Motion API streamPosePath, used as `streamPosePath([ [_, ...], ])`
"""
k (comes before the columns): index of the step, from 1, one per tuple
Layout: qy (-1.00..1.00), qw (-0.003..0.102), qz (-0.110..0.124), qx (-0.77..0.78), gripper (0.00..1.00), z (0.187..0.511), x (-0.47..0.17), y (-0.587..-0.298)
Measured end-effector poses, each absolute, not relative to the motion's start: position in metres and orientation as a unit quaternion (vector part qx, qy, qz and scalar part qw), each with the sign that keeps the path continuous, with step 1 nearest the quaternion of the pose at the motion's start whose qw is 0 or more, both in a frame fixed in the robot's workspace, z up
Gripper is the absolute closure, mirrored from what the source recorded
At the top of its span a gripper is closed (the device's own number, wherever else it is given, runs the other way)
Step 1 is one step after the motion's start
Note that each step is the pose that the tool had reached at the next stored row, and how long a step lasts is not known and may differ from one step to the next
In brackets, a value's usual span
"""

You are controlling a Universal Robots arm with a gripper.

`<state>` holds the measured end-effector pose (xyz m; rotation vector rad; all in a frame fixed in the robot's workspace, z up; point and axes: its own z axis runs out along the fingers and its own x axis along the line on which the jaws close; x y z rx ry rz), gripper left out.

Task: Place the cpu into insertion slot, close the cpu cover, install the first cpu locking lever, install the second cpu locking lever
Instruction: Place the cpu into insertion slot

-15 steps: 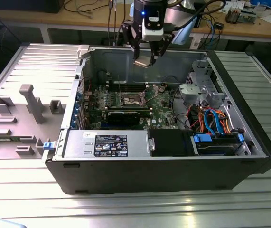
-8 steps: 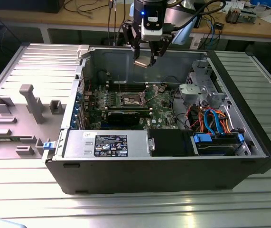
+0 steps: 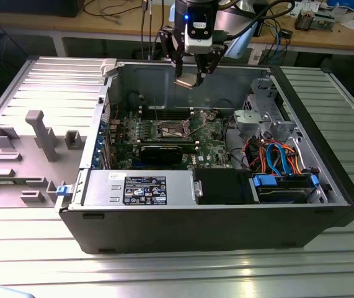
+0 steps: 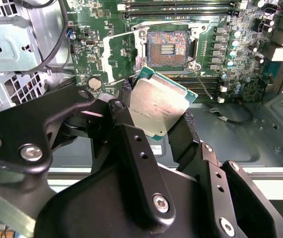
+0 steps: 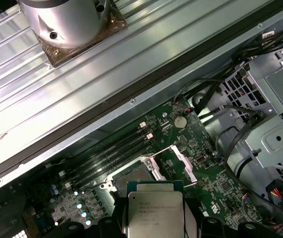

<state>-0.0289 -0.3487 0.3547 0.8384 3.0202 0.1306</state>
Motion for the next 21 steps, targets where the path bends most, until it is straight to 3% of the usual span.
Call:
streamPosePath([
  [21, 0.926, 0.007, 0.041, 0.376, 0.45, 0.3486, -0.0289, -0.3497],
])
